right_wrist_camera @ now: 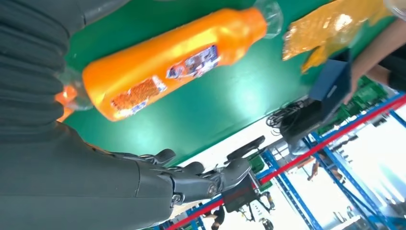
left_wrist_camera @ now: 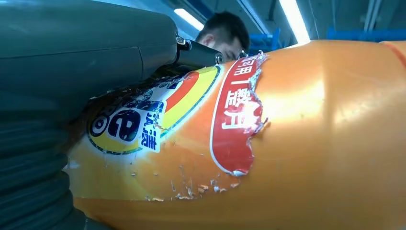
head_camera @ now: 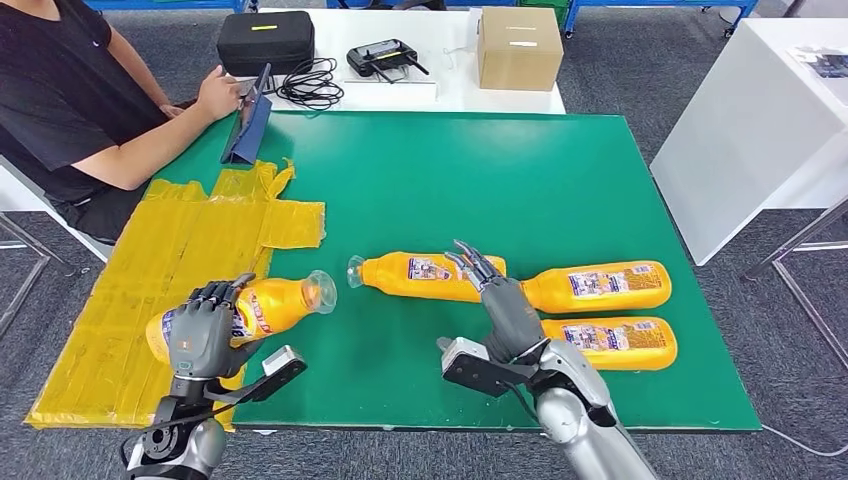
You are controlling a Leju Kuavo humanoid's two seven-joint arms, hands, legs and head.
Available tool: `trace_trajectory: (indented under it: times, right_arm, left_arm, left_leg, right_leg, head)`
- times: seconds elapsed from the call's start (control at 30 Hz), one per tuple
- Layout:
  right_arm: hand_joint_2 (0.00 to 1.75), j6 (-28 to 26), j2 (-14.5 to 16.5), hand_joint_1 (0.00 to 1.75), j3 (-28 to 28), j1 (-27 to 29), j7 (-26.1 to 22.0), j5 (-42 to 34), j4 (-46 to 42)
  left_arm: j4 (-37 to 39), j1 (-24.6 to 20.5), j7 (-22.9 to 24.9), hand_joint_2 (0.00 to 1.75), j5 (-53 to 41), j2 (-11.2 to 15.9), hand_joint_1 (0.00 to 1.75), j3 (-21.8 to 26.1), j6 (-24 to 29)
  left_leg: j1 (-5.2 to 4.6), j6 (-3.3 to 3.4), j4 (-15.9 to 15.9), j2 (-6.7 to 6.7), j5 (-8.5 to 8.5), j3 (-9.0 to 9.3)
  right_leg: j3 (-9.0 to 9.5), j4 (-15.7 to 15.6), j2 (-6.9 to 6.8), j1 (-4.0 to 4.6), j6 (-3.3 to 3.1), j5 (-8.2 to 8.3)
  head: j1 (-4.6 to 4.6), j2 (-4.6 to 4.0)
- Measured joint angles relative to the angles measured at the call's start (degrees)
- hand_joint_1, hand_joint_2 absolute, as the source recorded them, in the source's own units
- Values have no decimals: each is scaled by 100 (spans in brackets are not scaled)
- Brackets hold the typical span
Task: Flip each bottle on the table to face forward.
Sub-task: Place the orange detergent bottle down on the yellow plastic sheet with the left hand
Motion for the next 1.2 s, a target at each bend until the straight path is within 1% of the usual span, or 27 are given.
trace_trajectory:
  times: [0.13,0.17,0.27,0.3,0.43,0.53,0.57,0.67,0.8,0.83,0.93,0.97,1.0,1.03,1.13,1.17,1.2]
  right_arm:
    - [175,99,-81,0,-97,-439,174,60,341]
    - [175,106,-87,0,-114,-580,224,113,478]
    - [175,89,-62,0,-139,-1034,311,315,965]
    - [175,90,-40,0,-145,-1195,329,367,1153]
    - [175,267,77,0,-157,-1877,361,410,2155]
    - [175,408,149,0,-163,-2266,319,386,2895]
    - [175,469,168,0,-164,-2364,304,380,3107]
    - [175,648,217,0,-161,-2609,281,371,3703]
    - [175,823,274,0,-152,-2801,266,432,4351]
    - [175,846,291,0,-150,-2827,265,445,4474]
    - [175,909,344,0,-137,-2897,273,478,4759]
    - [175,945,361,0,-125,-2920,290,507,4836]
    - [175,979,379,0,-107,-2942,315,545,4908]
    - [175,1001,403,0,-86,-2958,347,589,4980]
    - [175,990,497,0,-21,-2973,451,697,5175]
    - [175,976,527,0,-3,-2972,480,718,5229]
    - [175,957,556,0,15,-2973,509,743,5274]
  left_arm:
    - [843,-458,559,175,-850,254,175,-61,-179]
    - [1085,-595,669,175,-1030,309,154,-108,-229]
    - [1809,-1022,868,175,-1345,407,23,-321,-425]
    - [2036,-1180,887,175,-1377,419,0,-408,-520]
    - [2932,-1891,724,175,-1358,466,0,-809,-887]
    - [3464,-2272,521,44,-1225,536,0,-1071,-952]
    - [3599,-2365,379,0,-1129,568,0,-1137,-973]
    - [3892,-2589,-293,0,-636,677,0,-1282,-1161]
    - [4042,-2737,-1436,0,337,847,0,-1381,-1773]
    - [4046,-2759,-1640,0,527,893,0,-1396,-1915]
    - [4044,-2797,-1964,0,969,1000,0,-1450,-2202]
    - [4013,-2789,-2055,0,1276,1028,0,-1480,-2354]
    - [3934,-2764,-2136,0,1752,1063,0,-1532,-2584]
    - [3788,-2717,-2200,0,2464,1117,0,-1624,-2906]
    - [3029,-2467,-2266,0,5232,1324,0,-2056,-4020]
    - [2778,-2386,-2273,0,5946,1372,0,-2170,-4271]
    - [2556,-2316,-2279,0,6415,1401,0,-2246,-4461]
  left_leg:
    - [0,-2,0,0,2,0]
    - [0,-2,0,0,4,1]
    - [-2,-3,2,-2,12,0]
    - [-3,-2,3,-5,14,0]
    - [-6,-2,3,-28,19,0]
    - [-7,-4,3,-35,21,6]
    - [-8,-5,3,-35,21,7]
    - [-10,-5,3,-36,22,10]
    - [-11,-12,3,-37,29,13]
    - [-11,-13,3,-38,30,14]
    - [-12,-15,3,-38,31,15]
    - [-12,-16,3,-38,32,16]
    - [-11,-16,3,-37,33,16]
    - [-11,-16,3,-37,33,16]
    - [-10,-17,3,-33,34,13]
    - [-10,-18,4,-33,36,10]
    - [-10,-19,4,-33,37,6]
  right_leg:
    - [-1,2,0,0,0,0]
    - [0,3,0,0,0,1]
    - [0,4,-2,-1,1,2]
    - [1,5,-6,-2,1,3]
    - [13,8,-29,-13,2,3]
    - [19,13,-37,-18,2,3]
    - [19,15,-38,-19,2,3]
    - [19,20,-39,-20,2,3]
    - [19,30,-40,-20,2,3]
    - [19,31,-40,-20,2,3]
    - [18,34,-41,-21,2,3]
    - [18,35,-41,-21,2,3]
    - [18,36,-41,-21,2,3]
    - [18,37,-40,-21,2,3]
    - [9,39,-38,-18,2,3]
    - [5,40,-38,-18,2,3]
    - [1,41,-38,-17,2,3]
  head:
    - [0,0]
    - [0,0]
    - [0,0]
    - [0,0]
    - [-1,0]
    - [-1,0]
    - [-1,0]
    - [-1,0]
    - [0,0]
    - [-1,0]
    - [-2,0]
    - [-1,0]
    - [0,0]
    - [-1,0]
    - [-1,0]
    - [0,0]
    - [0,0]
